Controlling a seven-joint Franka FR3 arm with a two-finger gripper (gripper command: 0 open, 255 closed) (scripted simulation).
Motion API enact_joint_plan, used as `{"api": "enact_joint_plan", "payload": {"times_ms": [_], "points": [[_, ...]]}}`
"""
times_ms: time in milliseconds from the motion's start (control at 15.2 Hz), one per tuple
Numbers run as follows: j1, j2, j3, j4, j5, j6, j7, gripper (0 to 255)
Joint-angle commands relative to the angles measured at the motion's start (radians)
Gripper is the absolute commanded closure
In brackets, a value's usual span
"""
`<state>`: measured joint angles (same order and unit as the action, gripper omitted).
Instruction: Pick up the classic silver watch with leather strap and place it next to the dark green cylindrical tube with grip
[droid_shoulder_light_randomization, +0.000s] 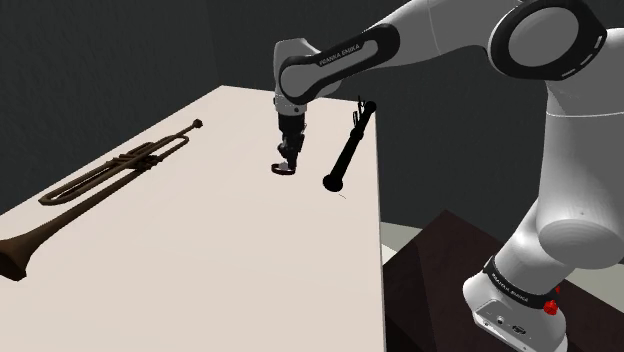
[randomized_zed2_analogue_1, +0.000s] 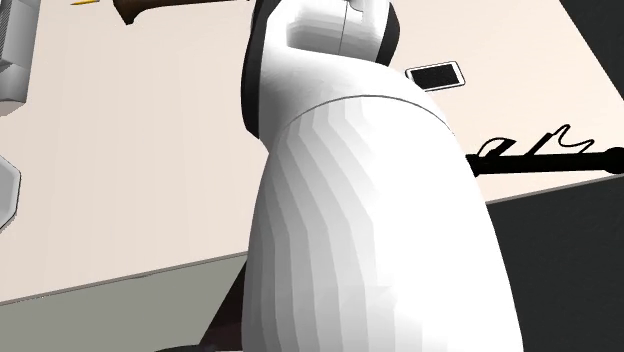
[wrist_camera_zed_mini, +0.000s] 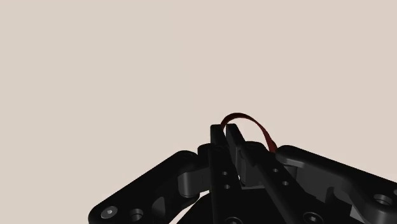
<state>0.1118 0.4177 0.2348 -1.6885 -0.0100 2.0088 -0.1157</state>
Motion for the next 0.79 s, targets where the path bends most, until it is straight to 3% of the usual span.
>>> {"api": "enact_joint_plan", "payload": {"times_ms": [0, 66, 396, 726], "points": [[0.0, 0.0, 0.0, 0.0, 0.0, 0.0, 0.0, 255], [0.0, 0.0, 0.0, 0.0, 0.0, 0.0, 0.0, 0], [0.0, 0.0, 0.0, 0.0, 0.0, 0.0, 0.0, 0], [-0.005, -0.028, 0.002, 0.089, 0.006, -0.117, -0.004, 0]]}}
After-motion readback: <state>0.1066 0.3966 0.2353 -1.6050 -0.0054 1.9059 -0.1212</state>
